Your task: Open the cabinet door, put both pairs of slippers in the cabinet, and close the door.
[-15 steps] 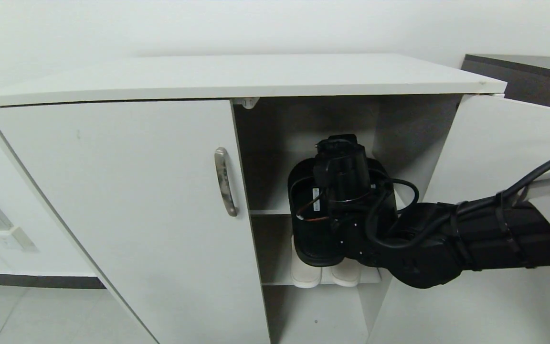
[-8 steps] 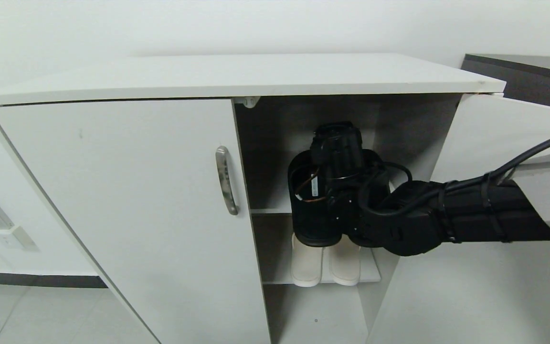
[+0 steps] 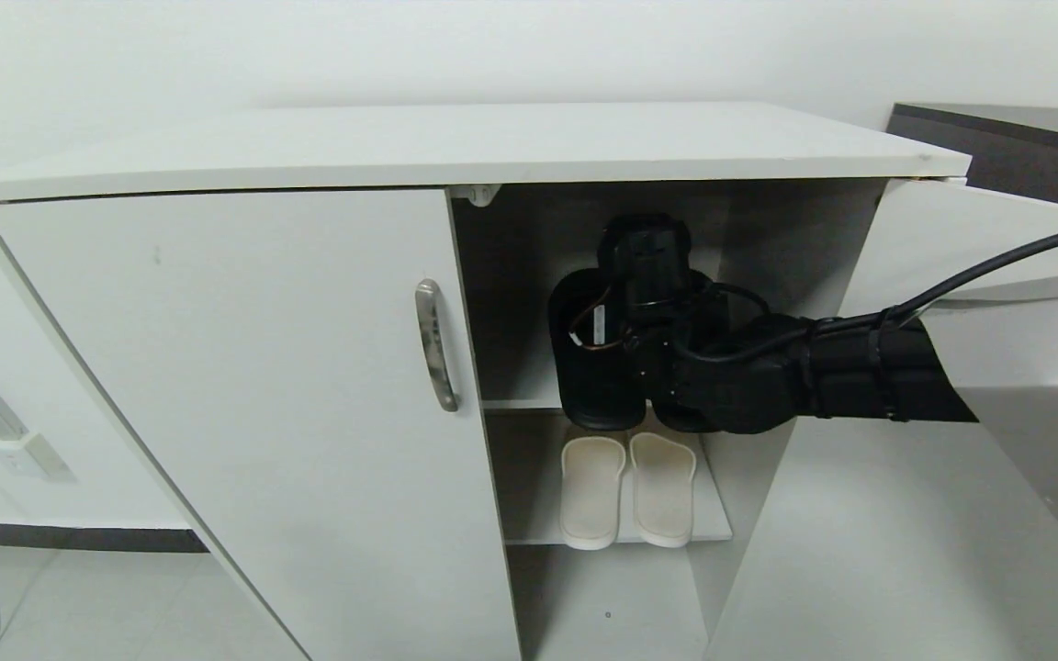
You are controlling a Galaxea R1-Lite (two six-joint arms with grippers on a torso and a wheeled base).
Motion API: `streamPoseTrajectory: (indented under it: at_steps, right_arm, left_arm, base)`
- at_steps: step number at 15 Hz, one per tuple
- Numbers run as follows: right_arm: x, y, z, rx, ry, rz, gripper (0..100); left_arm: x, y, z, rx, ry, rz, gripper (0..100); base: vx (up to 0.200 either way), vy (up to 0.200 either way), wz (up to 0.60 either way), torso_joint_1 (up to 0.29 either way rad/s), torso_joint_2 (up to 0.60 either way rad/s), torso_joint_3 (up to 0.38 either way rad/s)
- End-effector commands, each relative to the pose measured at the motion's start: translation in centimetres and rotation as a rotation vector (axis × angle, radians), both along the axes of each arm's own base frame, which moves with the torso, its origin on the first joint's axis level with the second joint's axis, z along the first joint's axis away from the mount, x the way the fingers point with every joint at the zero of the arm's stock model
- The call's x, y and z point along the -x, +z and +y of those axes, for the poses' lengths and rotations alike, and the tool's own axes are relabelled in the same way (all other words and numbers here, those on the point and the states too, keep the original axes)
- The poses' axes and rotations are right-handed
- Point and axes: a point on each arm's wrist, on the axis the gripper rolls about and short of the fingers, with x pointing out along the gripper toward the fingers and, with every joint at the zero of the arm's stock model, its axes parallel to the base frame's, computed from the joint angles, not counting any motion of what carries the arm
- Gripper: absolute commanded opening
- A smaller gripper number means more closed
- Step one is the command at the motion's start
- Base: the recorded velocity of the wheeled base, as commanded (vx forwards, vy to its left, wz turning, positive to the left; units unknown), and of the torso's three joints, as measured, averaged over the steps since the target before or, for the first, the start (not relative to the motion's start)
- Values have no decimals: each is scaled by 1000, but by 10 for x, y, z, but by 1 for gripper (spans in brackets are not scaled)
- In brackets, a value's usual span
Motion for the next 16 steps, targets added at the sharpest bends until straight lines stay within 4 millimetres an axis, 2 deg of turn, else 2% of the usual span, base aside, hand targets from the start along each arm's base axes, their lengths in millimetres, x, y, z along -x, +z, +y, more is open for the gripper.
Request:
streamPoseTrajectory:
  at_steps: [1,10,11,14,16]
  right_arm:
    - [-9,-4,0,-5,-2,-1,0]
    - [-11,-11,1,8,-4,14,0]
    - [-11,-11,1,9,-4,15,100]
    - [-9,-10,0,11,-2,17,100]
    - [3,-8,-3,22,8,28,100]
  left_arm:
    - [0,0,0,1,2,1,0]
    - [0,0,0,1,2,1,0]
    - [0,0,0,1,2,1,0]
    - [0,0,0,1,2,1,0]
    - [0,0,0,1,2,1,0]
  base:
    - [0,0,0,0,0,0]
    - [0,0,0,0,0,0]
    - [0,0,0,0,0,0]
    - [0,0,0,0,0,0]
    - [0,0,0,0,0,0]
